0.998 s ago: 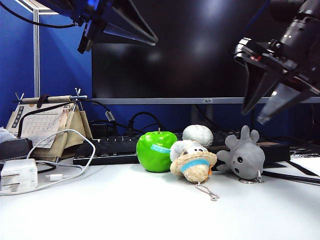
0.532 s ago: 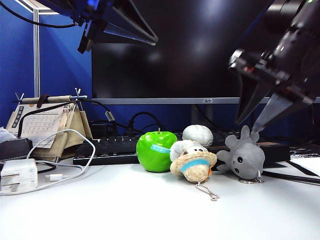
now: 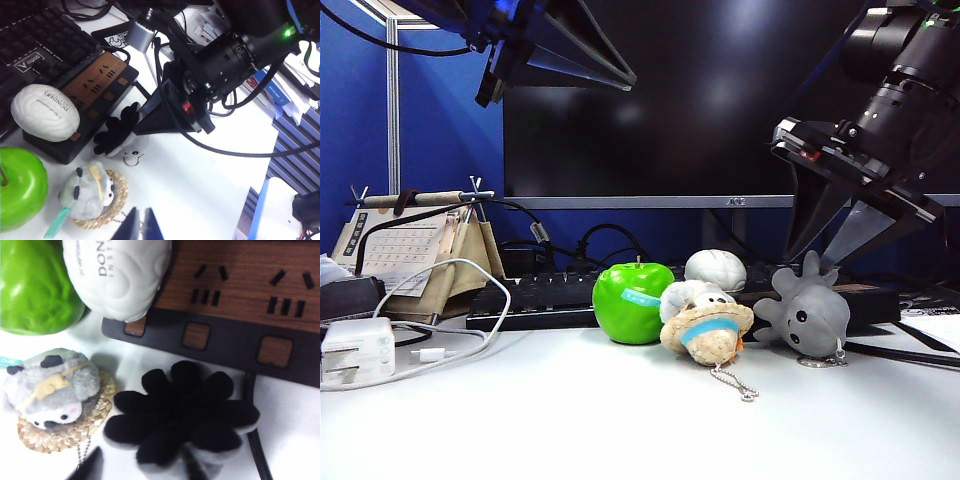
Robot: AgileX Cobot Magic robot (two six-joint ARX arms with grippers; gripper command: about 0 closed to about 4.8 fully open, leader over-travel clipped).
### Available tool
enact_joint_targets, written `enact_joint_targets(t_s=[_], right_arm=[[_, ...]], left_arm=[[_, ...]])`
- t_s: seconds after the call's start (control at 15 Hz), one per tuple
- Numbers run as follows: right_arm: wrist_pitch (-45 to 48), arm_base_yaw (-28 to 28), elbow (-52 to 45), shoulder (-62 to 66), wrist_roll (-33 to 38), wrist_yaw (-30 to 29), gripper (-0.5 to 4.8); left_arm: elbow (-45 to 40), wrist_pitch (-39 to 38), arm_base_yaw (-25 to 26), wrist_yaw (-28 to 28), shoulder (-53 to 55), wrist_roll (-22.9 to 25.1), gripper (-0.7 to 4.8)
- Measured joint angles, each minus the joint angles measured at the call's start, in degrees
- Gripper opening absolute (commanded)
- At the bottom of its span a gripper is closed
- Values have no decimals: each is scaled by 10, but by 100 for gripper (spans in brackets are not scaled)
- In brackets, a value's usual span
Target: Place the tilting octopus upright.
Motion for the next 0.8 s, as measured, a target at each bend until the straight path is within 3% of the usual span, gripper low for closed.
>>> enact_joint_targets(t_s=[0.2,0.33,0.8], right_arm=[[0,0,0,0,0,4,68],[4,0,0,0,0,6,-6],[-6,0,2,0,-1,30,-7]], left_arm=[[0,0,0,0,0,0,26],[0,0,0,0,0,0,26],[0,0,0,0,0,0,26]])
